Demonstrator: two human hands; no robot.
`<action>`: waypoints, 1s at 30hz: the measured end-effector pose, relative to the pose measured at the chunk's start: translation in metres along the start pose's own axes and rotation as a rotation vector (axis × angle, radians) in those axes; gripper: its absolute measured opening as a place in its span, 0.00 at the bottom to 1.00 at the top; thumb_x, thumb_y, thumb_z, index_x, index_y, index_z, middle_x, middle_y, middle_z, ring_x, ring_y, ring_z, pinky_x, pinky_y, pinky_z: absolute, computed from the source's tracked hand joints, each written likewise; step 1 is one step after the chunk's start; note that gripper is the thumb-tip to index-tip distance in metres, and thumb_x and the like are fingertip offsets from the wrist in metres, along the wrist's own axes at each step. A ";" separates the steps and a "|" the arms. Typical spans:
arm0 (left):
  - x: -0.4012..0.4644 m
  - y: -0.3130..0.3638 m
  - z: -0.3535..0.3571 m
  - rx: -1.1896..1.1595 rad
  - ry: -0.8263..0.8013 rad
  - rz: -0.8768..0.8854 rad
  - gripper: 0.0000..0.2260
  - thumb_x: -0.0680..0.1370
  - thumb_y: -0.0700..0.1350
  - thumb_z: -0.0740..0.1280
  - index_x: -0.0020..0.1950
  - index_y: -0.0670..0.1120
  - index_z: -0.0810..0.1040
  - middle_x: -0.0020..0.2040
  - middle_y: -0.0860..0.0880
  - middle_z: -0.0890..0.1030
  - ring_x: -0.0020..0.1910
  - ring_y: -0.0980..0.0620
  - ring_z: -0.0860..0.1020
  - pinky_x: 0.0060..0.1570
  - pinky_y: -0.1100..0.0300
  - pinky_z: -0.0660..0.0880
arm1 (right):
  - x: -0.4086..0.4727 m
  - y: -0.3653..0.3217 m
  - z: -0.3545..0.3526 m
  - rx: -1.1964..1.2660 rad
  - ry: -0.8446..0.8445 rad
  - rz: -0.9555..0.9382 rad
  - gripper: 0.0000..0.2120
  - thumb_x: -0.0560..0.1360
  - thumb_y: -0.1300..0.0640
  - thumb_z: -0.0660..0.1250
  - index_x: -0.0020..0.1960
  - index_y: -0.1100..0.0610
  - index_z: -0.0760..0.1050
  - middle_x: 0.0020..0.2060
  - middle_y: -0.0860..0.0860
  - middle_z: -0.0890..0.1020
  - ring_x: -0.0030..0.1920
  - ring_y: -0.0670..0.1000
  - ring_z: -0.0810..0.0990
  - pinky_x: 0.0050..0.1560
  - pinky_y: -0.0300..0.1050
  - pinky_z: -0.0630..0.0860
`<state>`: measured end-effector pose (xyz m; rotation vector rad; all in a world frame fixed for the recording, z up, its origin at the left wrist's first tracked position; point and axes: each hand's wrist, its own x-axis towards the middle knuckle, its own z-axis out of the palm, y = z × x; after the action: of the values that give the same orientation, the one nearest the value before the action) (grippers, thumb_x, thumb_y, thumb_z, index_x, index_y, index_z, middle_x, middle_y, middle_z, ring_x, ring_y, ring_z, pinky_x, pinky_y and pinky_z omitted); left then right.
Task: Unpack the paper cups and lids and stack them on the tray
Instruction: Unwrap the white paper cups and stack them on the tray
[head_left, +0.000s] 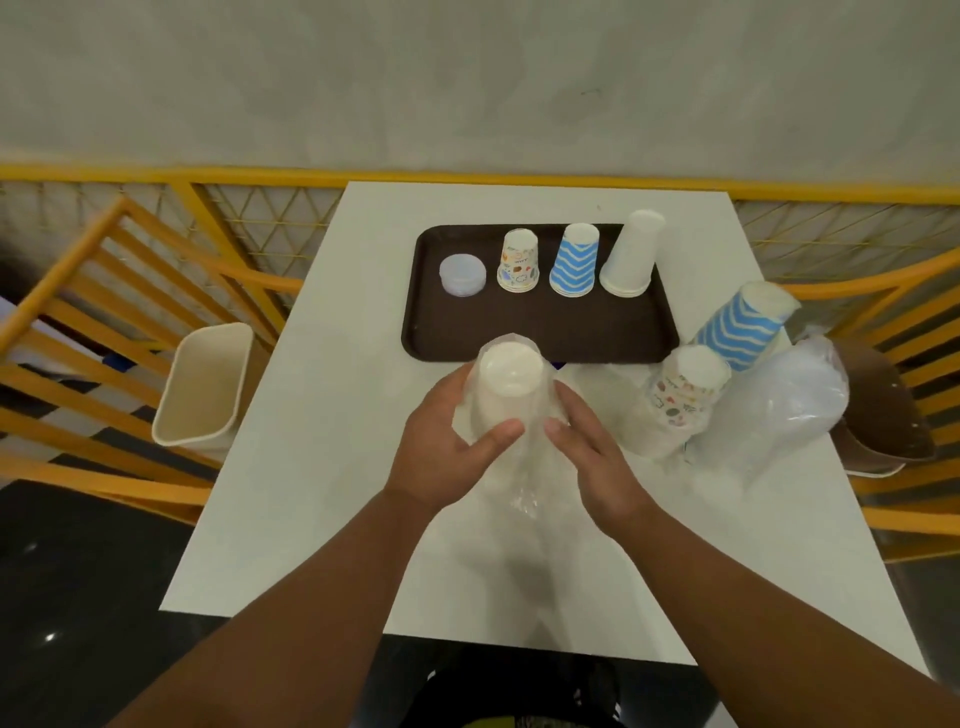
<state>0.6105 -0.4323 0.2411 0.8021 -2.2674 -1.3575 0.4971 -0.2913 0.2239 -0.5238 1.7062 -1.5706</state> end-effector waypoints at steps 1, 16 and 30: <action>0.000 0.004 0.001 -0.011 0.019 0.009 0.32 0.69 0.66 0.70 0.70 0.57 0.70 0.62 0.62 0.77 0.62 0.64 0.73 0.63 0.57 0.74 | 0.000 -0.005 0.003 -0.020 -0.012 -0.032 0.20 0.76 0.41 0.65 0.68 0.38 0.68 0.63 0.36 0.75 0.63 0.38 0.74 0.57 0.34 0.73; 0.001 0.039 -0.013 -0.109 0.042 0.093 0.19 0.73 0.55 0.72 0.62 0.62 0.72 0.54 0.66 0.79 0.56 0.64 0.77 0.50 0.70 0.76 | 0.009 -0.036 0.011 -0.225 0.011 -0.234 0.30 0.72 0.41 0.70 0.72 0.44 0.67 0.66 0.40 0.75 0.67 0.43 0.73 0.68 0.51 0.72; 0.009 0.061 -0.013 -0.164 0.017 0.157 0.17 0.74 0.54 0.69 0.60 0.67 0.68 0.51 0.72 0.78 0.54 0.68 0.76 0.49 0.74 0.73 | 0.013 -0.055 0.015 -0.306 0.061 -0.307 0.30 0.74 0.52 0.73 0.74 0.49 0.66 0.67 0.42 0.75 0.66 0.40 0.73 0.68 0.46 0.72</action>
<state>0.5941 -0.4244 0.3011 0.5670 -2.1240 -1.4338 0.4900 -0.3198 0.2745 -0.9383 2.0012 -1.5499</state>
